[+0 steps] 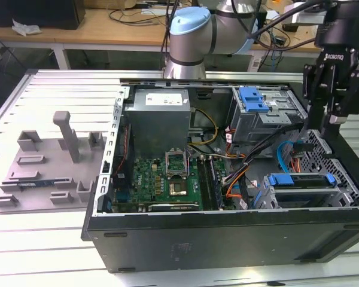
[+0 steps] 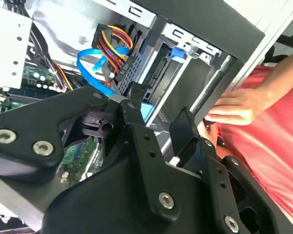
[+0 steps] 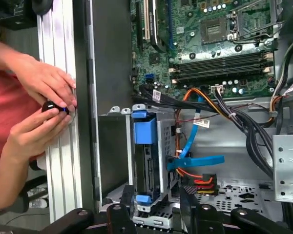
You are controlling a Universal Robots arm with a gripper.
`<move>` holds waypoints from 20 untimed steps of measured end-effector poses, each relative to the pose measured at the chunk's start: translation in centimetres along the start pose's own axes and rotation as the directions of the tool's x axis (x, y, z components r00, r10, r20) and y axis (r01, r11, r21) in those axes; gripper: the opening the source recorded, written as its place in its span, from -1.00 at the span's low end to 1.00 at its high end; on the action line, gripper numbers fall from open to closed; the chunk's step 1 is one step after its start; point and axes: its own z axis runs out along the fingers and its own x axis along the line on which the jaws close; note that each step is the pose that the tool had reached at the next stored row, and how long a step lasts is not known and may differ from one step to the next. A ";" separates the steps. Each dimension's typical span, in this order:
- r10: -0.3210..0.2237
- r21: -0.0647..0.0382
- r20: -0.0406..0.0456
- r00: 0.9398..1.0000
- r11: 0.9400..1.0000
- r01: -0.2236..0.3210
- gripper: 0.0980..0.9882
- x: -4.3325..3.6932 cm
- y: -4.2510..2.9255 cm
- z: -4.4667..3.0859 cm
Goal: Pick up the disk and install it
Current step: 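Insert the first disk wire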
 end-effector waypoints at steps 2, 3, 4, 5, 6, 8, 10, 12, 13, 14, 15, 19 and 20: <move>0.032 -0.015 -0.001 0.999 0.999 -0.032 -0.09 -0.09 -0.01 0.19; 0.050 -0.023 -0.001 0.999 0.998 -0.050 -0.09 -0.14 -0.01 0.30; 0.063 -0.029 -0.002 0.998 0.998 -0.063 -0.09 -0.18 -0.01 0.39; 0.071 -0.032 -0.002 0.997 0.997 -0.071 -0.09 -0.31 -0.12 0.54; 0.073 -0.033 -0.002 0.997 0.997 -0.073 -0.09 -0.61 -0.40 0.64; 0.073 -0.032 -0.008 0.997 0.997 -0.073 -0.09 -1.45 -0.67 0.59; 0.072 -0.031 -0.015 0.997 0.997 -0.073 -0.09 -2.35 -0.60 0.45; 0.062 -0.026 -0.022 0.998 0.998 -0.063 -0.09 -2.71 -0.57 0.51; 0.054 -0.021 -0.026 0.998 0.998 -0.054 -0.09 -2.85 -0.56 0.60; 0.045 -0.017 -0.026 0.999 0.999 -0.046 -0.09 -2.92 -0.56 0.71; 0.035 -0.012 -0.027 0.999 0.999 -0.036 -0.09 -3.00 -0.56 0.82; 0.017 -0.003 -0.027 0.999 1.000 -0.017 -0.09 -3.34 -0.56 1.53; 0.017 -0.003 -0.030 0.999 1.000 -0.017 -0.09 -3.45 -0.55 1.73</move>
